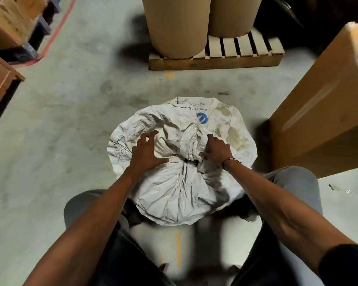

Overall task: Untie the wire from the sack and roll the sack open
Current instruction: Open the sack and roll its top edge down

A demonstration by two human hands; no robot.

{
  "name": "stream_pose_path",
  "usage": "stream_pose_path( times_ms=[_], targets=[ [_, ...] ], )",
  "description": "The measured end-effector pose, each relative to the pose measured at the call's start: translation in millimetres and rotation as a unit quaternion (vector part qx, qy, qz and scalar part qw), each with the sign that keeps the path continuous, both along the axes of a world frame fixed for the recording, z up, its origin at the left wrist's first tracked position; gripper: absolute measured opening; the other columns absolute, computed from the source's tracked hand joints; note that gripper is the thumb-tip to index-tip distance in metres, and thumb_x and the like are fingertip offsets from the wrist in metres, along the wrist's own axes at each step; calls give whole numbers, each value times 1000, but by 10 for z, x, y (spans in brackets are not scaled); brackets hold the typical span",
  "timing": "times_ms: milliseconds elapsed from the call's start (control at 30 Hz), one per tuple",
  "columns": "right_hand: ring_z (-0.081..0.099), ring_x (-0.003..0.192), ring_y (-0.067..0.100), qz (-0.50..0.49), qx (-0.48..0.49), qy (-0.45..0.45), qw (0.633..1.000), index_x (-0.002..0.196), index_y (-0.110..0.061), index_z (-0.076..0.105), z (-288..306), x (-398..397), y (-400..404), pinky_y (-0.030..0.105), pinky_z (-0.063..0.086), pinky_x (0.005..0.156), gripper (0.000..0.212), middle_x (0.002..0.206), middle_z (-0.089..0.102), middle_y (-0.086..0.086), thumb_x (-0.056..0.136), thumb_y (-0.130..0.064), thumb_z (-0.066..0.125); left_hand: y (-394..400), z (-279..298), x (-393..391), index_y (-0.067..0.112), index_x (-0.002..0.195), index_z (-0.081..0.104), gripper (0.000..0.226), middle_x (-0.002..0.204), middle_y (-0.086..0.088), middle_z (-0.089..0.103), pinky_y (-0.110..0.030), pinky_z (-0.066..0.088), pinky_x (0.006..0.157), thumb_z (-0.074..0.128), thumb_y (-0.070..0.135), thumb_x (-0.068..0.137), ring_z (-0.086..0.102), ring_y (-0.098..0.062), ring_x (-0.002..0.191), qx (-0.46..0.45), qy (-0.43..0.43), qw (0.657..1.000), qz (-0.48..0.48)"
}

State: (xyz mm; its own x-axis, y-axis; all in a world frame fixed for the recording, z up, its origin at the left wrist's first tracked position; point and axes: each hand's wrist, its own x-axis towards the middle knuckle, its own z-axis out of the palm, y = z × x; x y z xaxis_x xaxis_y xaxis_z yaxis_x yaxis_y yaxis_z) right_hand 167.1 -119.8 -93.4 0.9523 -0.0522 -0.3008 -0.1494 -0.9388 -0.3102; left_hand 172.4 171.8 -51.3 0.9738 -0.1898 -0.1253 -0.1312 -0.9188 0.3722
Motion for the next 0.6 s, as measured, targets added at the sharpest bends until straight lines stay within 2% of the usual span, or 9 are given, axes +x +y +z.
stream_pose_path(
  times_ms=[100,167,233,300,333,400,467,533,600],
  targets=[
    [66,103,36,1,23,-34,999,122,-11,48,-9,72,-23,44,39,77,50,108,69,11,88,-34,77,56,-100,-335,25,148,34,107,146,-15,34,-56,43,101,87,59,61,39,-40,135,13,-21,994,104],
    [65,96,33,4,65,-47,997,122,-10,49,56,129,-100,39,39,72,48,102,70,8,90,-32,77,-1,-159,-464,25,151,28,115,153,-16,25,-58,38,105,88,59,59,29,-40,140,-11,-9,983,184],
    [62,90,31,15,131,-34,991,123,-6,52,181,177,-195,37,39,69,46,95,67,9,93,-29,78,-116,-204,-466,23,158,17,126,161,-22,13,-59,31,115,92,52,61,18,-43,149,-80,19,963,258],
    [61,97,29,25,201,-8,979,128,-4,58,313,240,-316,37,43,79,42,104,66,11,97,-27,74,-218,-217,-384,15,162,5,135,163,-32,8,-52,23,124,95,41,65,13,-46,153,-167,71,934,309],
    [60,99,27,26,232,8,972,127,-4,62,354,266,-379,39,44,86,39,109,67,12,99,-30,72,-233,-233,-328,11,162,5,134,162,-34,15,-48,27,123,95,38,67,21,-47,151,-192,91,919,333],
    [55,86,19,29,287,20,957,102,-8,68,414,284,-481,40,44,83,36,94,66,10,98,-44,70,-251,-224,-230,7,159,22,114,154,-29,39,-45,38,115,90,38,74,43,-44,141,-220,108,906,345],
    [42,71,18,20,313,21,949,78,-12,56,437,284,-567,36,35,69,45,74,50,6,96,-49,71,-289,-173,-147,6,151,44,81,148,-20,54,-39,41,112,78,44,87,51,-37,138,-252,116,908,315],
    [33,66,19,-9,368,24,930,71,-14,50,491,263,-589,34,26,61,47,69,38,5,97,-46,72,-361,-47,-41,3,141,58,65,143,-18,61,-34,41,107,65,49,96,54,-33,136,-257,125,917,280],
    [27,58,15,-45,408,19,912,65,-19,42,583,272,-599,32,20,56,51,62,31,0,101,-44,67,-378,46,113,-2,120,69,57,124,-22,70,-33,45,91,65,50,96,63,-36,121,-257,118,921,267]
  ],
)
